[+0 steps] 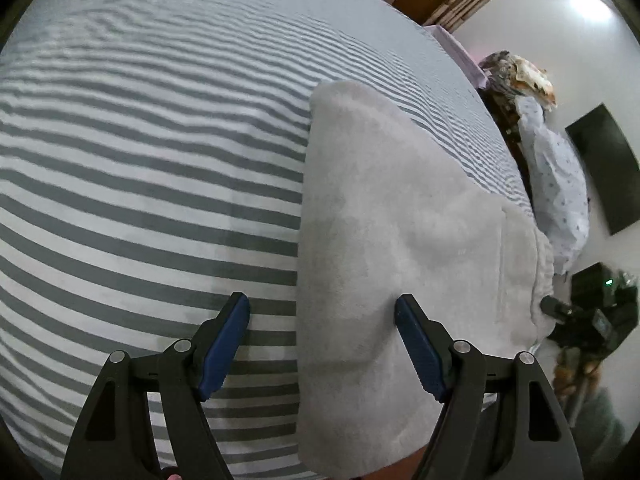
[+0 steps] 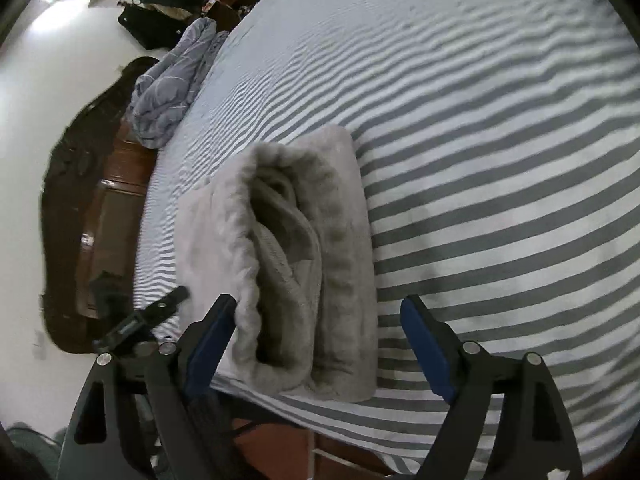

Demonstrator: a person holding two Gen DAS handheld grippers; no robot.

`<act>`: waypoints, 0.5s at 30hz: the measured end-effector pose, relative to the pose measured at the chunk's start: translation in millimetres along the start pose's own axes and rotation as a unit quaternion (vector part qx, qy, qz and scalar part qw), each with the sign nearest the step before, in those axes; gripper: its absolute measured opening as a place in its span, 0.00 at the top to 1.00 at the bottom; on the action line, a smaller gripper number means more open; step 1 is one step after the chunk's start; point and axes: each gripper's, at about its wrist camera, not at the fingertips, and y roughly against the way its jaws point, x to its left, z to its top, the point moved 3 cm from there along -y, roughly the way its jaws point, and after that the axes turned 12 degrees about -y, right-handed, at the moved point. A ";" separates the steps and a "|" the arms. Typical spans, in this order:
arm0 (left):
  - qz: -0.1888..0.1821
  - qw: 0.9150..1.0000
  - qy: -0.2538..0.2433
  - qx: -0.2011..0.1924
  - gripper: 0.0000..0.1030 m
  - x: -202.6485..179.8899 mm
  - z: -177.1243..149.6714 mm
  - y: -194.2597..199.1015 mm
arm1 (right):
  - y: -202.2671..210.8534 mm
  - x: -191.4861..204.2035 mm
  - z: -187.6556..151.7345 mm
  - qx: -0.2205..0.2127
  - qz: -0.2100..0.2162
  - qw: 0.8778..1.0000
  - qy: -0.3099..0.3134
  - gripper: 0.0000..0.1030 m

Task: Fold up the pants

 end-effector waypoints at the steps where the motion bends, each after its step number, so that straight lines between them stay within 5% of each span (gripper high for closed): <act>1: -0.009 1.000 0.006 0.000 0.27 2.6 0.4 -1.5 | -2.9 -3.7 1.6 0.003 0.008 1.000 -0.004 0.18; 7: -0.034 0.999 -0.004 0.003 0.26 4.7 6.8 -8.0 | -25.3 -20.1 8.0 0.044 0.078 0.996 -0.015 0.16; 15: -0.043 0.998 -0.044 -0.010 0.26 -7.1 8.9 -18.2 | -40.8 -7.8 11.4 0.076 0.102 0.991 0.036 0.21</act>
